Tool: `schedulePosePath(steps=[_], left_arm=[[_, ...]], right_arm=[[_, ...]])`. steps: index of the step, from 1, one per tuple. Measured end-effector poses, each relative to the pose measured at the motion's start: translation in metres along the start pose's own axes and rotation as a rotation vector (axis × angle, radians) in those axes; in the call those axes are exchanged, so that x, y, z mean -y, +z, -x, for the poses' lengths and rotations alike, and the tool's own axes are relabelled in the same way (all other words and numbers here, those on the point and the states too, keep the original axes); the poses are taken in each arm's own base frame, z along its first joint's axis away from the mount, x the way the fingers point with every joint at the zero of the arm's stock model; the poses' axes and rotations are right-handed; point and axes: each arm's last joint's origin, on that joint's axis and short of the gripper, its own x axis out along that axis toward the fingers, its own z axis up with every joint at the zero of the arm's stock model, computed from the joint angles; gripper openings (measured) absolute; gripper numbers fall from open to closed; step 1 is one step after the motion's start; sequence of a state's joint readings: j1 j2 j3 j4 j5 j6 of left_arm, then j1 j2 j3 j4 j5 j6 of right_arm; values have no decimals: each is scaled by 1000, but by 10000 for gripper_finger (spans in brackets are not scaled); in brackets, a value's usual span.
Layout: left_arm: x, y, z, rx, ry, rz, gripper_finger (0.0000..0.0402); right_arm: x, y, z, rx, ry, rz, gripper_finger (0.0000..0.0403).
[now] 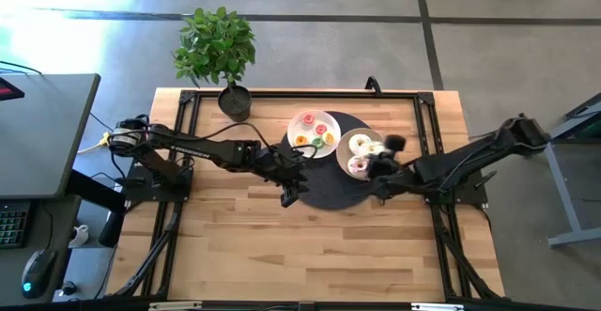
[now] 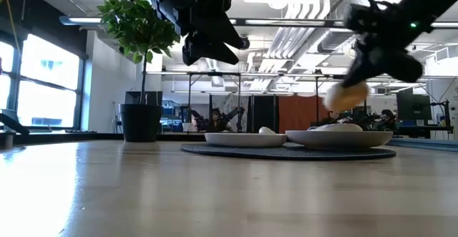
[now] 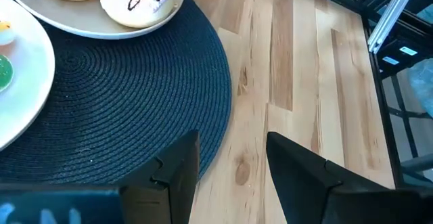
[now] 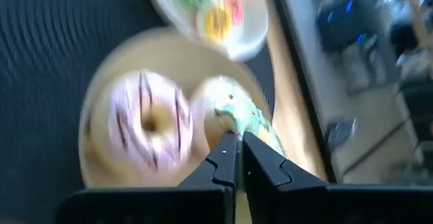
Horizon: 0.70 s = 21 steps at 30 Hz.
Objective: Pick & Place donuts
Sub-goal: Put the large blue donut on the gray plate
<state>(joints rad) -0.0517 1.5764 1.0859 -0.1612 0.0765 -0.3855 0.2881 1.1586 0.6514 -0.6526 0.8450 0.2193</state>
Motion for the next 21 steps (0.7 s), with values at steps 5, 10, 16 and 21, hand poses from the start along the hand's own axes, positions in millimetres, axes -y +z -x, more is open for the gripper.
schedulePosePath(steps=[5,10,16,21], left_arm=[[0,0,0,2,2,-64,171],[-1,0,0,12,28,-67,171],[-1,0,0,11,33,-67,171],[-1,0,0,6,35,-67,170]], right_arm=[[5,-11,2,-83,2,-36,8],[6,-9,-3,-95,-4,-125,13],[12,-11,-13,-168,-16,-326,15],[17,-12,-22,-178,-113,-402,17]])
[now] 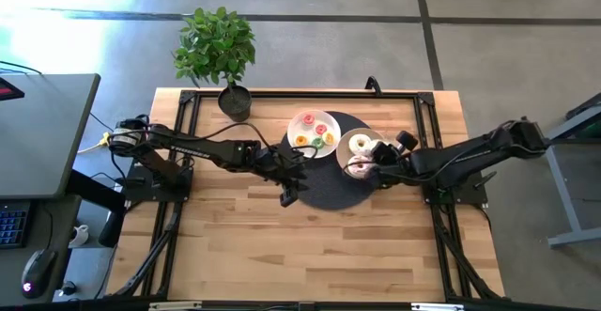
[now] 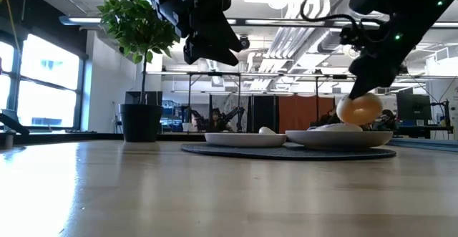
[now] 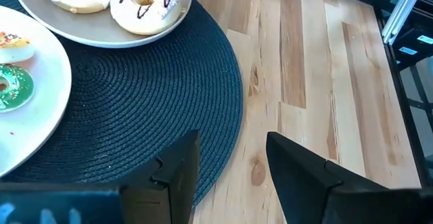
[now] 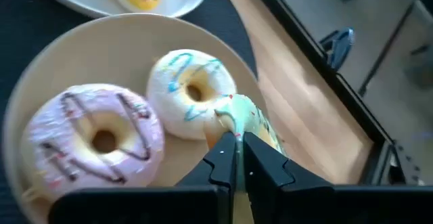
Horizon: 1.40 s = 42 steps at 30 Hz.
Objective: Pick & Place donuts
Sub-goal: Put the large blue donut on the gray plate, then return to Home Position
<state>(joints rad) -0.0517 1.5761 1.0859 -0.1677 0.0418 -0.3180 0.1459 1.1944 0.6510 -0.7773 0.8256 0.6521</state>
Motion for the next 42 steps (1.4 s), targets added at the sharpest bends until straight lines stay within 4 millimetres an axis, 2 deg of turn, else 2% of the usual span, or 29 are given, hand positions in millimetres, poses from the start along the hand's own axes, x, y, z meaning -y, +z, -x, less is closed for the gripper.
schedulePosePath(steps=[4,13,17,22,27,32,36,39,42], left_arm=[[-1,-2,0,-21,7,1,170],[-1,-4,0,-42,14,2,170],[-1,-4,0,-43,14,0,170],[-6,-5,5,-73,21,-4,170],[-13,1,35,-79,52,36,170],[-17,5,89,-37,153,18,170],[-17,2,133,8,239,-18,170],[-12,-3,161,74,264,-55,170],[-13,-20,179,163,270,-104,170]], right_arm=[[1,1,-8,-36,-15,-14,40],[-7,7,-25,-86,33,-36,144],[-10,17,-20,-60,86,20,174],[-11,47,-4,-17,195,63,183],[-5,83,22,8,327,78,175],[15,102,49,43,344,109,165],[32,95,62,121,380,91,158],[38,76,58,200,424,73,156],[40,50,51,300,550,74,157]])
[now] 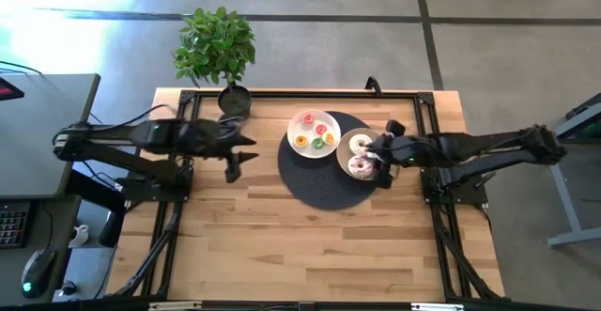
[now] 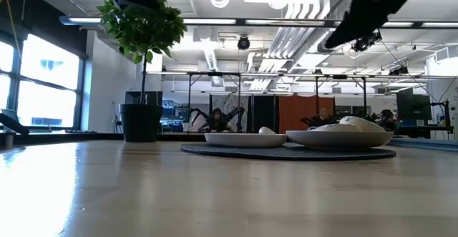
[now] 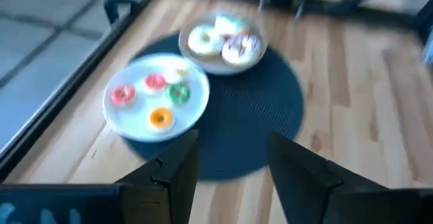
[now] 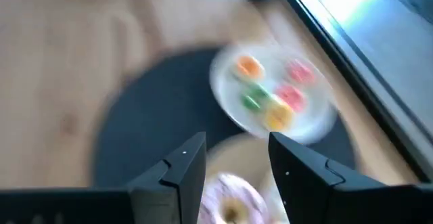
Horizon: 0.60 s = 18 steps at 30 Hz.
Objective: Pick & Place donuts
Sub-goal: Return to Home Position
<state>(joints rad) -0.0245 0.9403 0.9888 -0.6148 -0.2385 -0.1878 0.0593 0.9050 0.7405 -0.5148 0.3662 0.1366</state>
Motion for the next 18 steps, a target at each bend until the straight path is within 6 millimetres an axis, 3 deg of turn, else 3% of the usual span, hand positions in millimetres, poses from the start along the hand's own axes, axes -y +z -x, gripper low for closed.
schedulePosePath(steps=[5,11,18], left_arm=[[-10,-46,10,131,-61,0,170],[-20,-102,15,304,-159,25,170],[-30,-134,29,575,-133,-42,170]], right_arm=[[3,-24,11,290,187,29,156],[13,-47,34,510,229,72,156],[22,-75,51,681,280,57,161]])
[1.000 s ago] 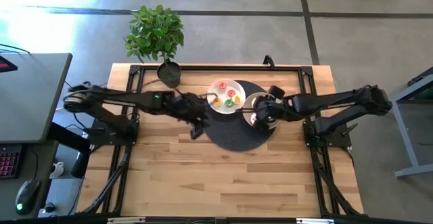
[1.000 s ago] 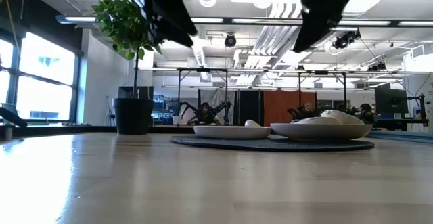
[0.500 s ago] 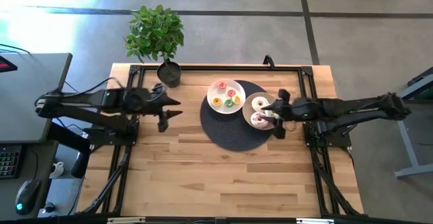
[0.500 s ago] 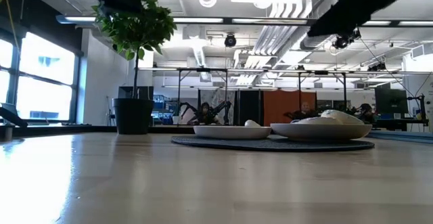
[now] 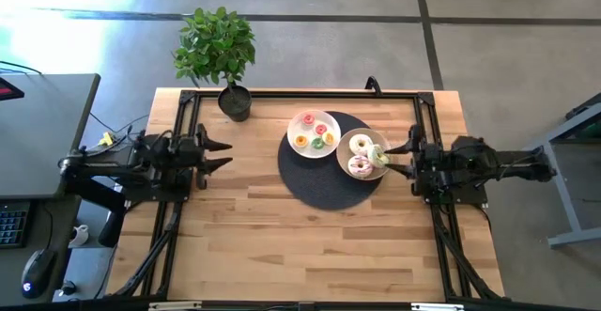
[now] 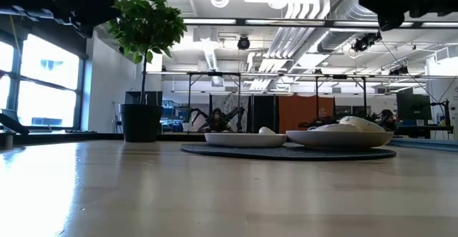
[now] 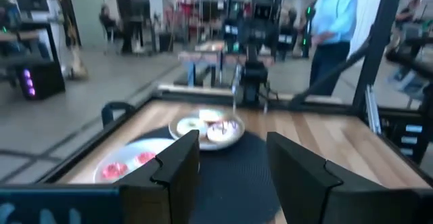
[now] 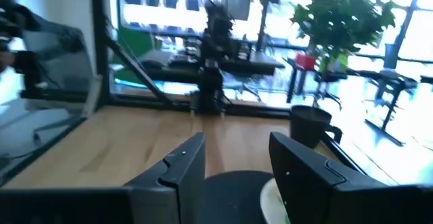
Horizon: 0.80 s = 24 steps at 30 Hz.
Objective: Pick & Place donuts
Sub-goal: Return to Home Position
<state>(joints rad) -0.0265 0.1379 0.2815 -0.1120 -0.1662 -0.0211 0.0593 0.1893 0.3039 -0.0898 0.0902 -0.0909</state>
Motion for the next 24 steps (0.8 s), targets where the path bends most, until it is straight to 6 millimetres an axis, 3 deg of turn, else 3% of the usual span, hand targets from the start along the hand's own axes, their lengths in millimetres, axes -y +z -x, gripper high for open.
schedulePosePath(steps=[7,24], left_arm=[[-2,-16,9,68,0,-6,170],[-1,-54,-5,106,9,-8,170]], right_arm=[[-1,-15,15,120,26,12,154],[-3,-41,4,160,-25,7,157]])
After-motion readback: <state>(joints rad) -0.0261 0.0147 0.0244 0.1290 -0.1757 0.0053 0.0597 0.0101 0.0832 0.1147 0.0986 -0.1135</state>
